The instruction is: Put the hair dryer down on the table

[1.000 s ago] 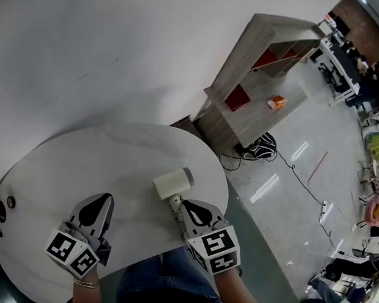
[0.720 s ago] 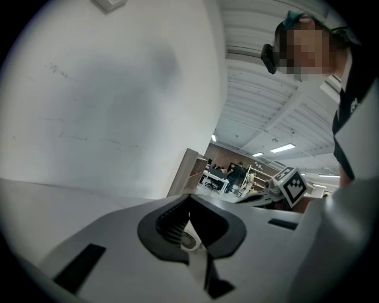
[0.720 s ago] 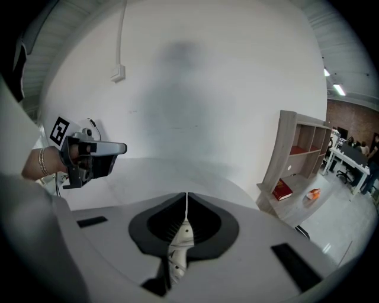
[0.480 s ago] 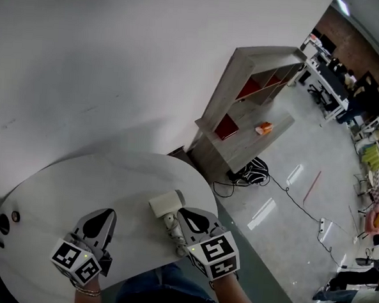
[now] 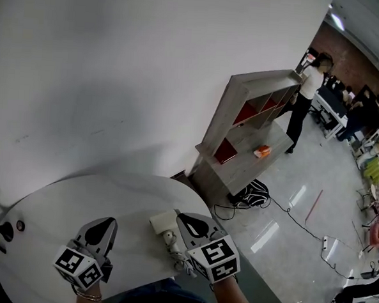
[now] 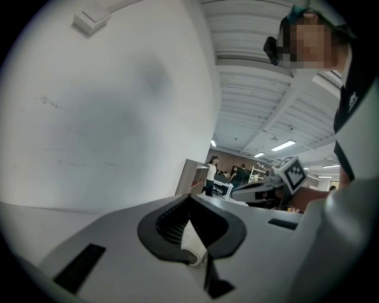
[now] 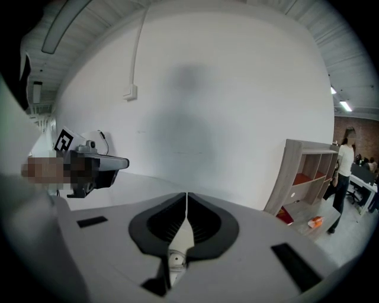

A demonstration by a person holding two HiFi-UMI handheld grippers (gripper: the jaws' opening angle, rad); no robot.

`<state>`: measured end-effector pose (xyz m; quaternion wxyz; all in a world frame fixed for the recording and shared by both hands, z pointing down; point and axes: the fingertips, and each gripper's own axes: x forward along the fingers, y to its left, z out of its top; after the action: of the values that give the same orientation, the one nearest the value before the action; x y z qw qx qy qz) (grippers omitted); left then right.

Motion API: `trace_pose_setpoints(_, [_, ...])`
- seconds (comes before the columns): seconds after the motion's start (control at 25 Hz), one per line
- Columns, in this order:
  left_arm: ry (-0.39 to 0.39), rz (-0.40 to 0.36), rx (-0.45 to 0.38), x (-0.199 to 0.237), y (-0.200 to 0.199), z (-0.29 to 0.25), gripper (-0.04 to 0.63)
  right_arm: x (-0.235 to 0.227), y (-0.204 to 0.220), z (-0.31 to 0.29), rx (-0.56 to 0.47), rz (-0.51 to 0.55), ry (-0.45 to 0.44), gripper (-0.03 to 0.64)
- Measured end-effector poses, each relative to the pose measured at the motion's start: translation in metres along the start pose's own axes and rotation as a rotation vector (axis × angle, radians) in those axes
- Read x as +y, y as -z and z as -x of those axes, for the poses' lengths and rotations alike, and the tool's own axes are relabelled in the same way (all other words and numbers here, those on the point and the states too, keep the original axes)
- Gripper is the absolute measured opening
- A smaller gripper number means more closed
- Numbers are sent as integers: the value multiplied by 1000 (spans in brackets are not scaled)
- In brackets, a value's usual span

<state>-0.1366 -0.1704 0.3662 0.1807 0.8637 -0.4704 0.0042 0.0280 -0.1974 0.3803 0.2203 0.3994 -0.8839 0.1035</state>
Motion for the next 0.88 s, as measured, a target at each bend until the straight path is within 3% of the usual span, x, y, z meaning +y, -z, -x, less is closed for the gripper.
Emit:
trace_pose_setpoints(0.48, [-11,-103,-46,1,-36,-4,12,-19,-46,9,-111,35,26,25])
trace_pose_setpoints(0.72, [-30,-154,-86,8,-64,-2,12,-28,-84,24,-287,48,55,21])
trace_pose_setpoints(0.88, [-45,-181,-122,12,-80,3,12,-26,-103,29,-340,32,22,18])
